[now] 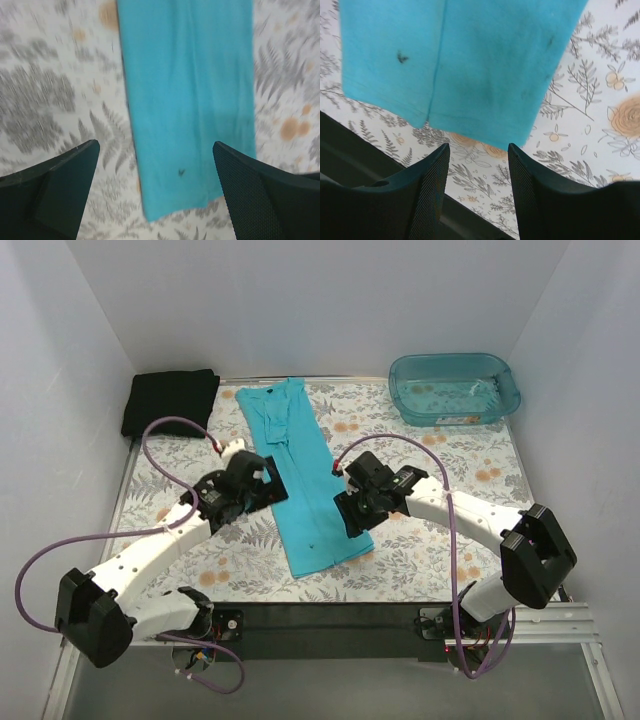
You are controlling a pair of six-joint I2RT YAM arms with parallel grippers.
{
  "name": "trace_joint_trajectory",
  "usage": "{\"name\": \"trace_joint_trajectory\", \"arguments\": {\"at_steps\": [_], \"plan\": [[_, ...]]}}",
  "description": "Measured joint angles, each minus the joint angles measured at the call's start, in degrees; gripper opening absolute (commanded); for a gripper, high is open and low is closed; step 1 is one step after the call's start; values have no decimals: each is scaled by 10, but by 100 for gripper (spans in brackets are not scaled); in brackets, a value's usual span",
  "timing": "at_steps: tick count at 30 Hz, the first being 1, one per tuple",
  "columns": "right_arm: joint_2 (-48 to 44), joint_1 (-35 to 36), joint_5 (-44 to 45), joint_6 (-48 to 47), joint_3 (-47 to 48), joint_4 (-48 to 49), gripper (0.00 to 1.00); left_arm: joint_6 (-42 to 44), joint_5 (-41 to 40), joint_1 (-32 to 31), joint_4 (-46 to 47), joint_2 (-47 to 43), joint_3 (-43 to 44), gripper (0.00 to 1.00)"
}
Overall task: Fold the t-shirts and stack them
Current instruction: Fold the tshirt
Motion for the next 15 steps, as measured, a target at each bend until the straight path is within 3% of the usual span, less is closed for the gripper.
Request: {"name": "trace_joint_trajectory", "arguments": {"at_steps": [7, 10, 15], "plan": [[-15, -23, 35, 8, -71, -2, 47, -153, 45, -144, -100, -19, -105, 76], [-12, -35, 39, 12, -90, 3, 45, -184, 58, -172, -112, -10, -110, 68], [12, -42, 38, 16, -97, 29, 41, -213, 79, -198, -107, 38, -110, 67]]}}
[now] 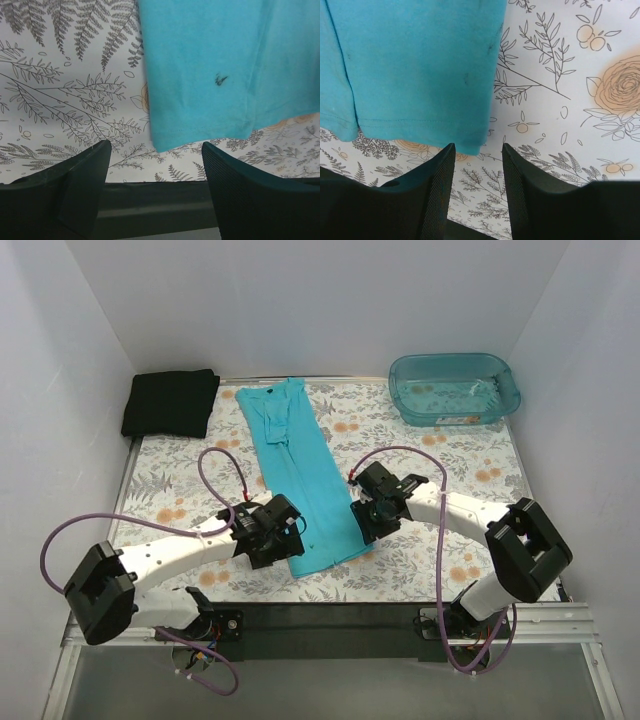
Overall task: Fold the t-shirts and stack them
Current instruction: Fold the tshirt
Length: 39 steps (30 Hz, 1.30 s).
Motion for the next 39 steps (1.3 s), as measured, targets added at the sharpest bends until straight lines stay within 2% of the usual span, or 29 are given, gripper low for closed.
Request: {"name": "trace_joint_trajectory", "arguments": {"at_steps": [11, 17, 23, 24, 26, 39], "plan": [[32, -1, -13, 9, -5, 43, 39, -20, 17, -13, 8, 71, 0, 68], [31, -2, -12, 15, -18, 53, 33, -21, 17, -30, -2, 119, 21, 68], [28, -5, -19, 16, -27, 62, 12, -21, 17, -45, -8, 150, 46, 68], [28, -5, -22, 16, -28, 65, 4, -21, 17, -46, -9, 156, 48, 67], [28, -5, -28, 16, -29, 69, 1, -21, 17, -49, -13, 164, 51, 67], [28, -7, -33, 14, -30, 70, 1, -25, 22, -50, -44, 199, 76, 54]]}}
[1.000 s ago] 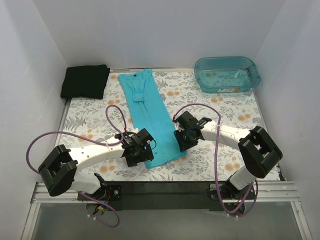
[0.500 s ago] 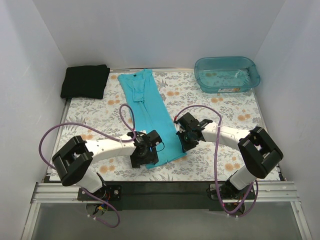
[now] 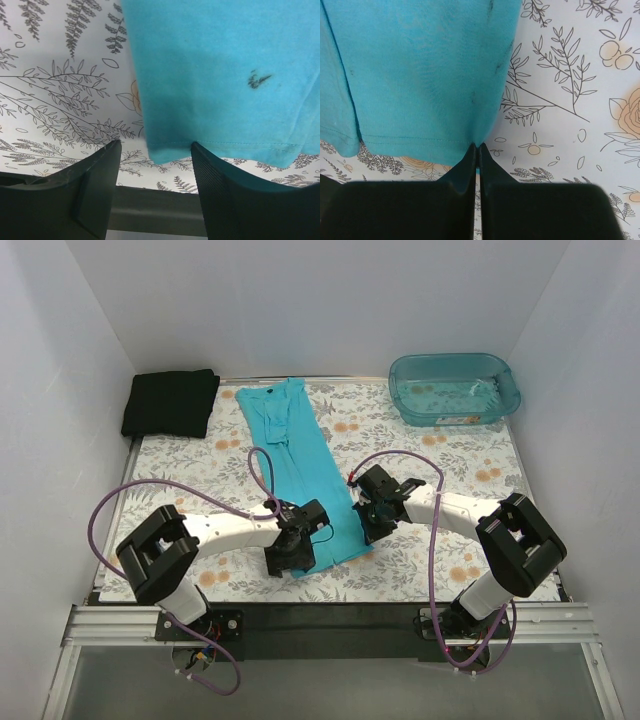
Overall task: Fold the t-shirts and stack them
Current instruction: Fold the tshirt
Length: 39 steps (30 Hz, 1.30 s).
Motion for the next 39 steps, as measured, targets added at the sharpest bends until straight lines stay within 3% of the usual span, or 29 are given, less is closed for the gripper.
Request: {"name": "trace_joint_trajectory", "arguments": {"at_steps": [7, 15, 27, 35, 39], "plan": [[0, 0, -2, -1, 0, 0, 1, 15, 17, 2, 3, 28, 23, 35], [0, 0, -9, -1, -1, 1, 1, 32, 38, 3, 18, 45, 39, 0], [-8, 2, -46, -14, 9, -84, 1, 58, 76, -13, -23, 23, 25, 0], [-85, 27, -118, 3, -2, -180, 1, 30, 181, -89, -40, -108, -30, 1], [-93, 29, -127, 12, 9, -207, 1, 10, 188, -85, -42, -132, -32, 0]]}}
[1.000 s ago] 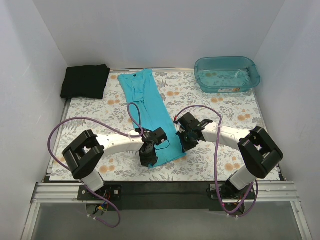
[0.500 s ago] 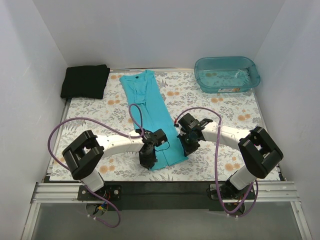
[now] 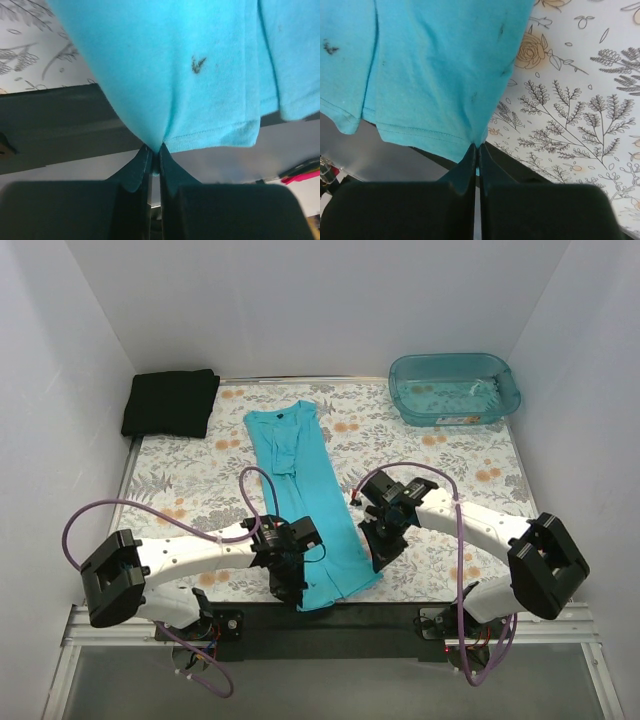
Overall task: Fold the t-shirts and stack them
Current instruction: Fold the tshirt
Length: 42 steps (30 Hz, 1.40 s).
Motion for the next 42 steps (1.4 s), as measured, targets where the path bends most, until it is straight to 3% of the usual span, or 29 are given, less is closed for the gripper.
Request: {"name": "trace_joint_trajectory", "arguments": {"at_steps": [4, 11, 17, 27, 42], "plan": [[24, -1, 22, 0, 64, -22, 1, -2, -14, 51, -6, -20, 0, 0], [111, -22, 70, -26, 211, -24, 1, 48, -68, 219, 3, -75, 9, 1], [198, -34, 113, -61, 343, -19, 1, 121, -132, 284, 54, -46, 12, 3], [282, -49, 140, -98, 418, 15, 1, 225, -222, 344, 155, 16, 39, 3], [327, -82, 139, -117, 435, 63, 1, 310, -251, 373, 276, 75, 40, 4]]}}
